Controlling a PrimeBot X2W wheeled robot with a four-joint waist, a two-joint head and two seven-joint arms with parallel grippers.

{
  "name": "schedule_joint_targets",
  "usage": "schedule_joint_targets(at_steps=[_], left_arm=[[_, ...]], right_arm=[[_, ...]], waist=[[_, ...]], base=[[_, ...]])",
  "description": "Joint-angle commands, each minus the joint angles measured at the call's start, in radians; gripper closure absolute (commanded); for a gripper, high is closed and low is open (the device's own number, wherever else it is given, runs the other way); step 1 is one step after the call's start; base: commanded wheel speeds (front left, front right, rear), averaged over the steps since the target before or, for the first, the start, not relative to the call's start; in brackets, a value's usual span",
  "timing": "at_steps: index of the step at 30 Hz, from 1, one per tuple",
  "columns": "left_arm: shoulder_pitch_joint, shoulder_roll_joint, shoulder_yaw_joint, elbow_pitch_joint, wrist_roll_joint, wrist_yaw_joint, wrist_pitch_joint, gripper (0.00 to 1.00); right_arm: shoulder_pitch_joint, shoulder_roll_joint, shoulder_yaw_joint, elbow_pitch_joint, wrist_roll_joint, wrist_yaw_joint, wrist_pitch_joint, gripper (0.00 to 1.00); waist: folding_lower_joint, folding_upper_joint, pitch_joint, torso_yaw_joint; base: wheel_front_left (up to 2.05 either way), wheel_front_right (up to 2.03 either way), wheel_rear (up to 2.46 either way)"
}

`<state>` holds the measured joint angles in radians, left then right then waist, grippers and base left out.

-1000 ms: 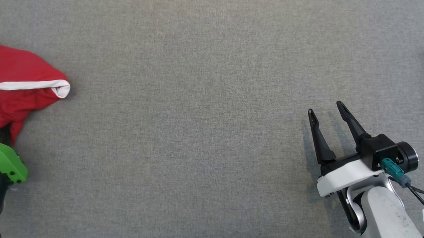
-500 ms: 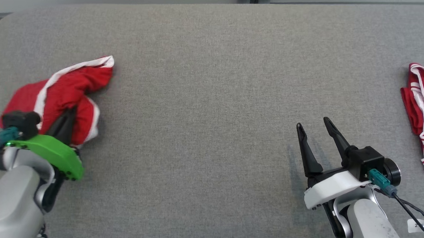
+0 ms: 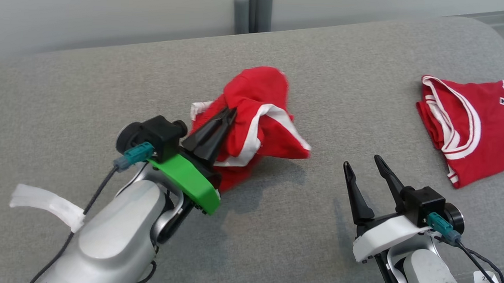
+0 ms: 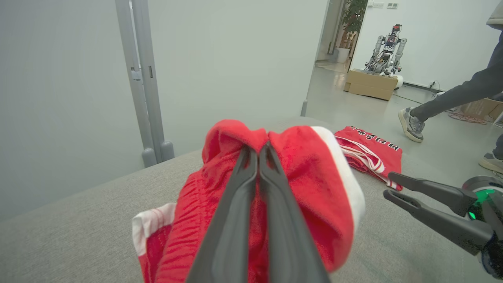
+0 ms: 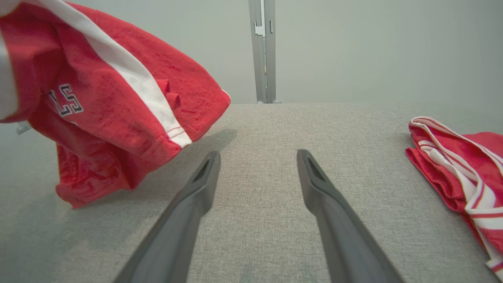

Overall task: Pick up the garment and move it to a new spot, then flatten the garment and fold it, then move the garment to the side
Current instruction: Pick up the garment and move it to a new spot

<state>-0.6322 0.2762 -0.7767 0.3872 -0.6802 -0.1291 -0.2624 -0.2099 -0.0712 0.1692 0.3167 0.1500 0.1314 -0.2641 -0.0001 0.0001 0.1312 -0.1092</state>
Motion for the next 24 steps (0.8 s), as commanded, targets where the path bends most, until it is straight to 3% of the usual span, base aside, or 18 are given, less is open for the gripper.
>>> schedule_joint_targets(at_steps=[1, 7, 8, 9, 10, 15, 20, 24], left_arm=[[-0.003, -0.004, -0.018, 0.013, 0.008, -0.001, -0.002, 1.0], [0.023, -0.041, -0.03, 0.124, 0.007, 0.0, -0.001, 1.0], [0.033, -0.043, -0.028, 0.148, 0.015, 0.0, -0.001, 0.76], [0.041, -0.048, -0.008, 0.166, 0.015, 0.0, -0.001, 0.31], [0.051, -0.042, 0.005, 0.197, 0.027, 0.002, -0.001, 0.0], [0.122, -0.037, 0.121, 0.279, 0.056, 0.035, -0.001, 0.0], [0.236, -0.028, 0.262, 0.238, 0.112, 0.043, -0.001, 0.0], [0.345, -0.059, 0.357, 0.172, 0.159, 0.035, -0.001, 0.0]], right_arm=[[0.0, 0.003, 0.007, 0.004, 0.005, -0.002, 0.0, 0.0], [-0.019, 0.007, 0.013, 0.0, 0.005, -0.002, 0.0, 0.0], [-0.018, 0.007, 0.012, 0.0, 0.004, -0.002, 0.0, 0.0], [-0.018, 0.007, 0.01, 0.001, 0.004, -0.002, 0.0, 0.0], [-0.018, 0.007, 0.008, 0.002, 0.004, -0.002, 0.0, 0.0], [-0.011, 0.006, 0.009, 0.012, 0.001, -0.002, 0.0, 0.0], [0.001, 0.002, 0.017, 0.024, 0.008, -0.002, 0.0, 0.0], [0.021, -0.001, 0.022, 0.05, 0.01, -0.002, 0.0, 0.0]], waist=[[0.0001, -0.0001, -0.012, -0.06], [0.0001, -0.0001, 0.006, -0.105], [0.0001, -0.0001, 0.006, -0.107], [0.0001, -0.0001, 0.007, -0.107], [0.0001, -0.0001, 0.006, -0.105], [0.0001, -0.0001, -0.011, -0.076], [0.0001, -0.0001, -0.036, -0.026], [0.0001, -0.0001, -0.059, 0.024]], base=[[0.0, 0.0, 0.0], [0.0, 0.0, 0.0], [0.0, 0.0, 0.0], [0.0, 0.0, 0.0], [0.0, 0.0, 0.0], [0.0, 0.0, 0.0], [0.0, 0.0, 0.0], [0.0, 0.0, 0.0]])
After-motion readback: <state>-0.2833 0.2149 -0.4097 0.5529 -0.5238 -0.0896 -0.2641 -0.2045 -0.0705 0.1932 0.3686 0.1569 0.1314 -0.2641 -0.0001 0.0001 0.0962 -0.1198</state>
